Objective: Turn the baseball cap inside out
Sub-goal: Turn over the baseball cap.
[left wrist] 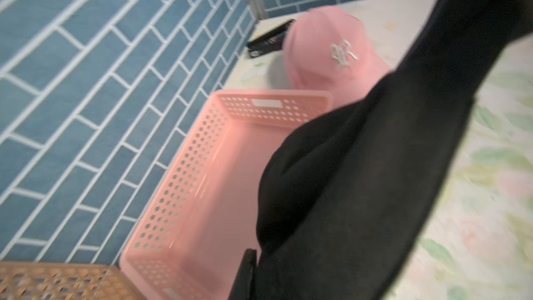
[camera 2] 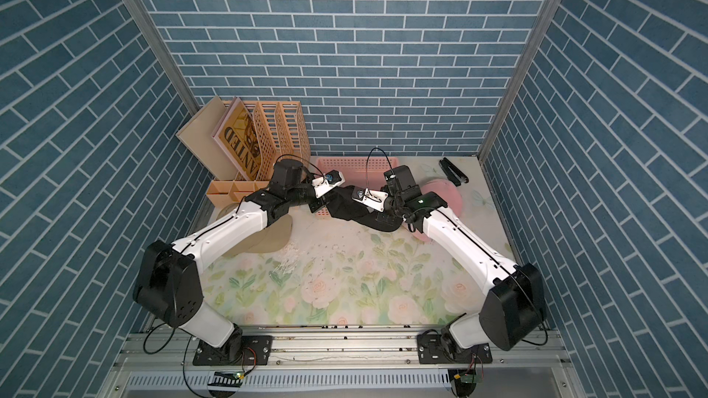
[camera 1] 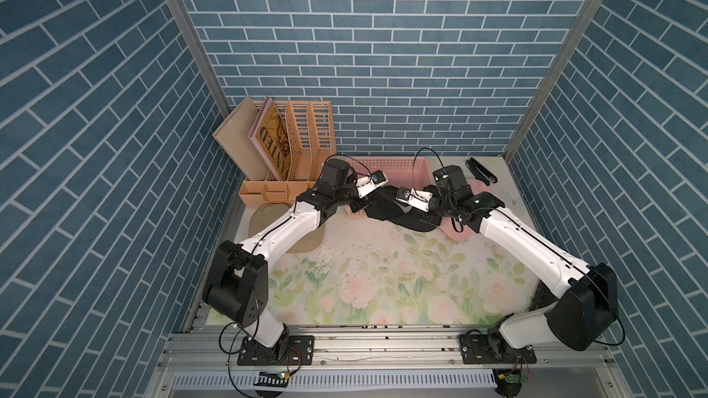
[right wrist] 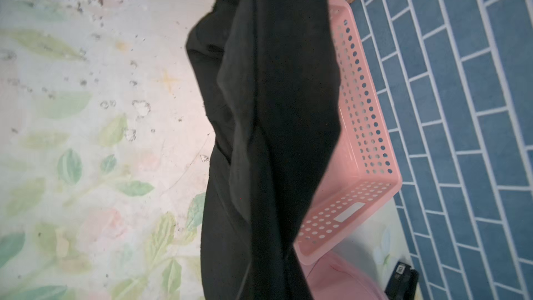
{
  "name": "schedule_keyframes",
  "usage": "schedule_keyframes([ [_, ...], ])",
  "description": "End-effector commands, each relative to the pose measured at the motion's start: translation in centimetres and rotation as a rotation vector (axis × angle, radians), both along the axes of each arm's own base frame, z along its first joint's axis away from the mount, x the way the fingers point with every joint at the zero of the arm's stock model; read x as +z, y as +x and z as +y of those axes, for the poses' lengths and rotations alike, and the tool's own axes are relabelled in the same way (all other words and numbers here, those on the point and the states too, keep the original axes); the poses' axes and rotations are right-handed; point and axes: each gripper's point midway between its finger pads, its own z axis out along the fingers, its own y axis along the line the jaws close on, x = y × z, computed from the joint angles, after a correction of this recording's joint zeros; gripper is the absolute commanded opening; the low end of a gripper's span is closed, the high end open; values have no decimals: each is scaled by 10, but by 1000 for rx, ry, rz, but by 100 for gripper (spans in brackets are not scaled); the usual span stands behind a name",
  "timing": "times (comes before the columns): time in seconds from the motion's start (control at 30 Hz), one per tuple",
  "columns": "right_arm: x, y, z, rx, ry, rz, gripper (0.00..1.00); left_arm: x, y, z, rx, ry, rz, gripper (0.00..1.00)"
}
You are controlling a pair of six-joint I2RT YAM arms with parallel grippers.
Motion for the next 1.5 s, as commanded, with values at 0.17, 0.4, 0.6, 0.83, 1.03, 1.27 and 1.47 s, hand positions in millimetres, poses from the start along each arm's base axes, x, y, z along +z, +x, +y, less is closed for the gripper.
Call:
schedule_keyframes([
  [0.17,15,46,0,-357,270,187,0,64,31,34,543,-231,-85,0],
  [0.4,30,65,6,-528,437,245,0,48,41,61,1015,-199,-58,0],
  [0.6,40,63,7,-535,535,242,11,66,19,9,763,-472,203,0],
  [0.83,41,63,24,-388,651,169,38,53,-9,-64,502,-526,618,0],
  [1.03,45,57,-8,-458,673,25,50,49,-7,-55,567,-473,631,0],
  [1.27,85,33,-43,-501,785,-148,71,83,-5,-63,540,-484,635,0],
  [1.47,115,22,-65,-506,822,-237,77,86,-12,-69,503,-493,676,0],
])
